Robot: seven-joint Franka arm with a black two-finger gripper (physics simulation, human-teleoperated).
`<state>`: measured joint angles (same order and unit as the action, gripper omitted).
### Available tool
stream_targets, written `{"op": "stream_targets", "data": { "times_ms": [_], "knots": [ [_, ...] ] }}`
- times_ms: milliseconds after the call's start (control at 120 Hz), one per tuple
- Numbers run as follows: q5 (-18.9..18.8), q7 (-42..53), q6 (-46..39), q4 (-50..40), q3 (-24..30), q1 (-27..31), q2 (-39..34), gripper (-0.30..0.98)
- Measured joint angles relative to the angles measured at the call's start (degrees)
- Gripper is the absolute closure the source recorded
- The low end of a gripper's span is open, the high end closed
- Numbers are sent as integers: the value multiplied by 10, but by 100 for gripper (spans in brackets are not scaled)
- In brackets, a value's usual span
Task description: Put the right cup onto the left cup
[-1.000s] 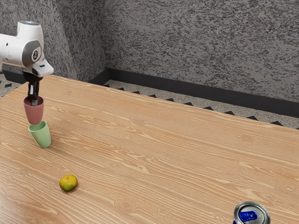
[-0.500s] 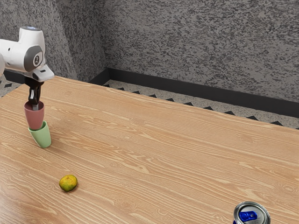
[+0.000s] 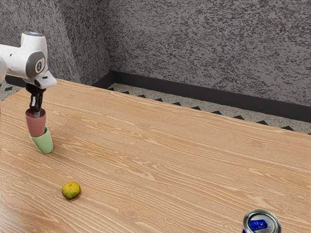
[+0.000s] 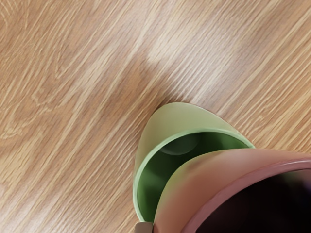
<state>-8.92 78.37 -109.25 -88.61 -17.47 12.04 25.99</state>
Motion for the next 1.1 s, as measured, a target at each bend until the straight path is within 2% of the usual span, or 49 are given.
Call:
{"op": "stream_targets", "data": {
  "times_ms": [283,458,583,792,975,1100],
  "knots": [
    [2,3,-5,0,1,0,3,78],
    [5,4,-2,1,1,-3,-6,39],
    [17,-2,6,-7,5,-19,-56,22],
    [67,-32,28,-55,7,-120,-165,8],
    [55,-77,72,-59,-11,-224,-217,3],
    [51,-107,101,-54,-7,-247,-229,2]
  ]
}}
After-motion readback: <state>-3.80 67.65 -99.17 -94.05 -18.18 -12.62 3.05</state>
